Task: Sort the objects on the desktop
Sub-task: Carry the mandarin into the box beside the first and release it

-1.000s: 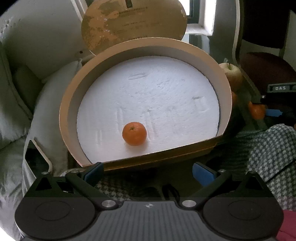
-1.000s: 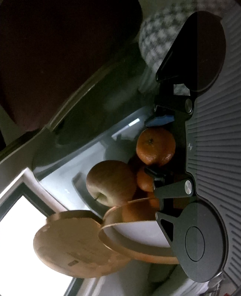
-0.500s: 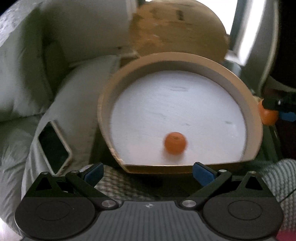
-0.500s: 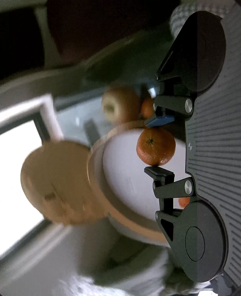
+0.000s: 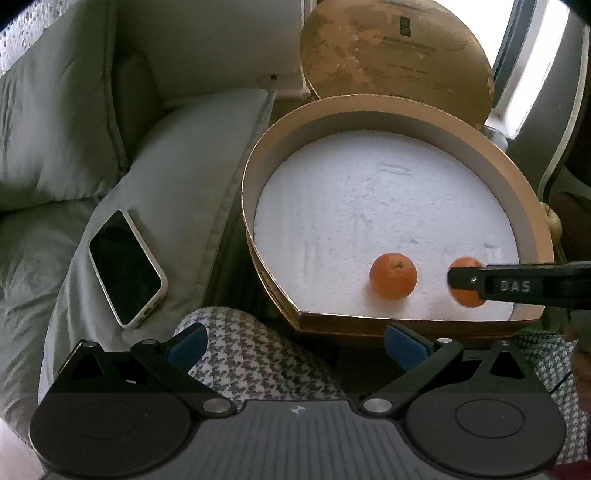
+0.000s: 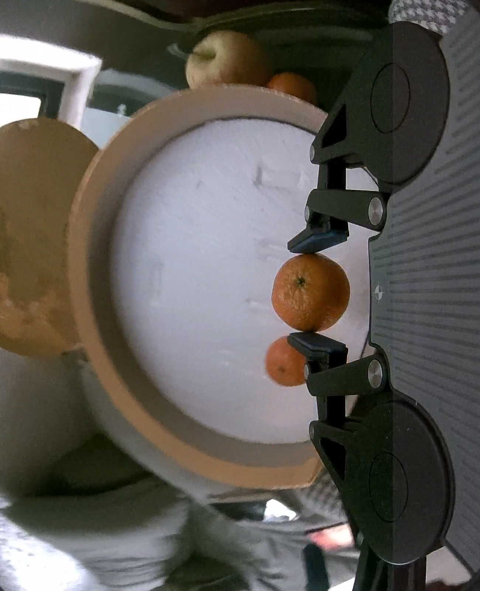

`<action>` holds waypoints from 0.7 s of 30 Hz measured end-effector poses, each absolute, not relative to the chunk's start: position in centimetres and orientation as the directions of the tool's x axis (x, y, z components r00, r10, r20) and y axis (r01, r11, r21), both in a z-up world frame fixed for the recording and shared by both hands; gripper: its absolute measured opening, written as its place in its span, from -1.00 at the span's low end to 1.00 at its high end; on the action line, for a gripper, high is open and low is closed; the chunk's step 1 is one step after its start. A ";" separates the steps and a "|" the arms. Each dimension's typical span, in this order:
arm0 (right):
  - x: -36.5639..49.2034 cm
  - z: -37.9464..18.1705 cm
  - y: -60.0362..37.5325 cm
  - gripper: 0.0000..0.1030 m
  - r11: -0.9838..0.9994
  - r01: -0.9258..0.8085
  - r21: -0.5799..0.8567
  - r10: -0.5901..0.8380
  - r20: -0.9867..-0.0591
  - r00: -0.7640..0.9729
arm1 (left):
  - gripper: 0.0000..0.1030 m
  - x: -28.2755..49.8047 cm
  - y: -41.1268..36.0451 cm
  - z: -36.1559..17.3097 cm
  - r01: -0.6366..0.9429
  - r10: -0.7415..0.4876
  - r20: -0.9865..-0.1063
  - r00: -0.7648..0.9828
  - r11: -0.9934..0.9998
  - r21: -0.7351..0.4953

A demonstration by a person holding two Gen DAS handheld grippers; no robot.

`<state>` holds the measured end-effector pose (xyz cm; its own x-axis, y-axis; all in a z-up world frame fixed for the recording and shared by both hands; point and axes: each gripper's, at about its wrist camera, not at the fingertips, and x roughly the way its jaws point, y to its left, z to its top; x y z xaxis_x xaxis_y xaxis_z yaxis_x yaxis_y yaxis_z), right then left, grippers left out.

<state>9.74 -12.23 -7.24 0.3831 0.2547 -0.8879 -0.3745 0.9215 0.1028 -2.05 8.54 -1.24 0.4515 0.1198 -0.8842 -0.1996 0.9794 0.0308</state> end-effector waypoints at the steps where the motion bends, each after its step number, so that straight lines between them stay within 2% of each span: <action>1: 9.9 -7.7 -12.1 -0.06 0.922 -0.371 0.110 0.254 -0.895 0.367 | 0.98 -2.1 8.6 -1.3 -0.201 0.119 -0.885 0.450 0.979 0.029; 6: 10.3 -9.3 -11.6 -0.06 0.925 -0.368 0.090 0.217 -0.922 0.320 | 0.98 -2.1 8.9 -1.4 -0.205 0.116 -0.888 0.444 0.978 0.025; 17: 10.4 -10.0 -10.9 -0.04 0.927 -0.372 0.048 0.182 -0.924 0.335 | 0.98 -2.2 8.6 -1.6 -0.195 0.115 -0.891 0.439 0.980 0.031; 18: 10.4 -9.9 -10.8 0.01 0.927 -0.373 0.043 0.178 -0.925 0.337 | 0.98 -2.2 8.5 -1.6 -0.195 0.116 -0.891 0.439 0.980 0.032; 19: 10.3 -9.9 -10.8 0.14 0.927 -0.374 0.035 0.172 -0.924 0.341 | 0.98 -2.2 8.5 -1.5 -0.195 0.117 -0.890 0.440 0.980 0.033; 21: 10.1 -9.6 -10.6 0.16 0.923 -0.385 0.012 0.157 -0.924 0.348 | 0.98 -2.3 8.4 -1.5 -0.195 0.120 -0.890 0.441 0.980 0.036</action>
